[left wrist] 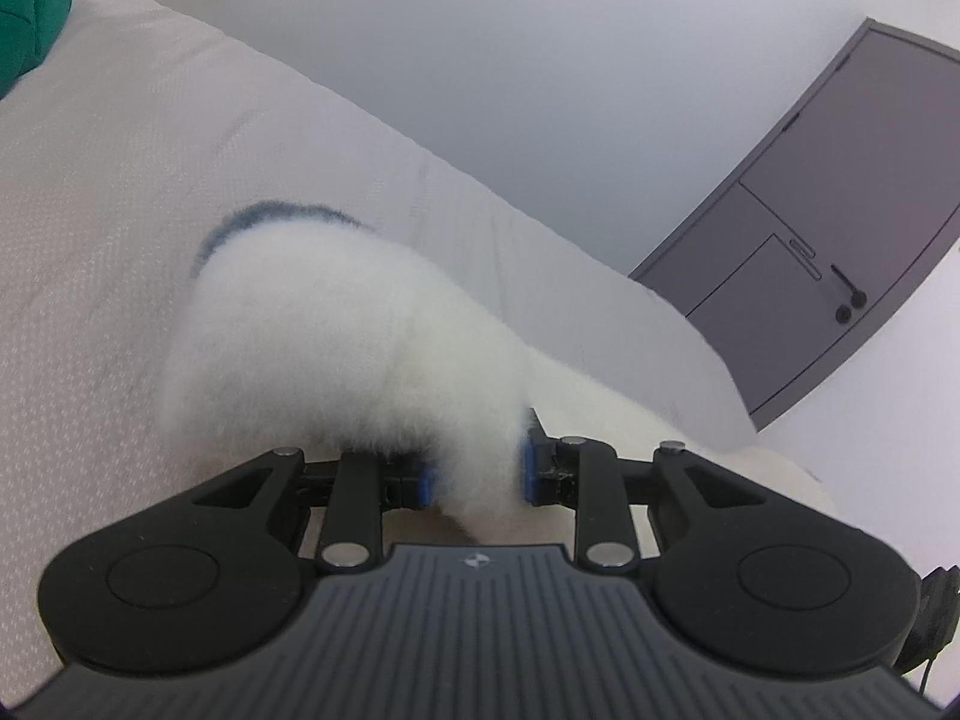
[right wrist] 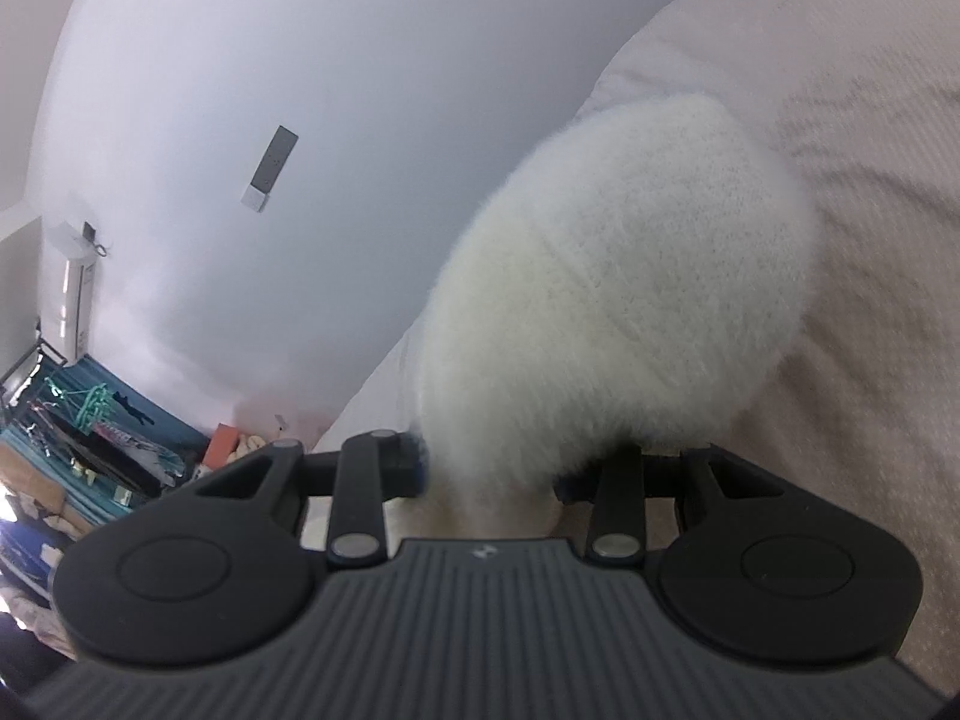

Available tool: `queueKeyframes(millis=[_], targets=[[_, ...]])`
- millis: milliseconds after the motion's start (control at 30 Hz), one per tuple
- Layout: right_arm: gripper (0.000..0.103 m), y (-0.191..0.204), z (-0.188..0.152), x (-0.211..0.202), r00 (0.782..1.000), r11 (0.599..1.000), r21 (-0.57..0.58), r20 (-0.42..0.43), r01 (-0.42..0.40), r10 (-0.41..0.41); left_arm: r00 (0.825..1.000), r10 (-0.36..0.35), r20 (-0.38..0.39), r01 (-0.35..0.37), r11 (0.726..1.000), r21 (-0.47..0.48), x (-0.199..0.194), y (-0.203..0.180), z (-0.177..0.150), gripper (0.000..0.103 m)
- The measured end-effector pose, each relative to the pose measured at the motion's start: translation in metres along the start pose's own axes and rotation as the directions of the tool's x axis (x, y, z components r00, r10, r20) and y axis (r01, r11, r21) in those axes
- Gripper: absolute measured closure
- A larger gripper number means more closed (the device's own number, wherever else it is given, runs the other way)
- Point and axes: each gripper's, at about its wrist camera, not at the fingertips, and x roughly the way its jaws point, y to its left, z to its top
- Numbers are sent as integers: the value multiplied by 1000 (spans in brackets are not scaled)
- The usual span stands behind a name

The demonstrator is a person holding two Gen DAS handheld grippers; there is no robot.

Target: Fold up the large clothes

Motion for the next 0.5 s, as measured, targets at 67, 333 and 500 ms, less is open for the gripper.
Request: queueKeyframes(millis=[67,333,500], targets=[[63,-7,-8,-4,1000,1000,5,-3,3,-3,1000,2,2,-2,1000,14,1,3,-6,70],[53,-46,-37,-9,999,999,32,-39,38,-36,1000,8,-17,-7,998,54,2,23,-43,61],[51,-50,-41,-6,999,998,54,-28,35,-34,1000,20,-22,-18,996,82,-3,23,-56,59]])
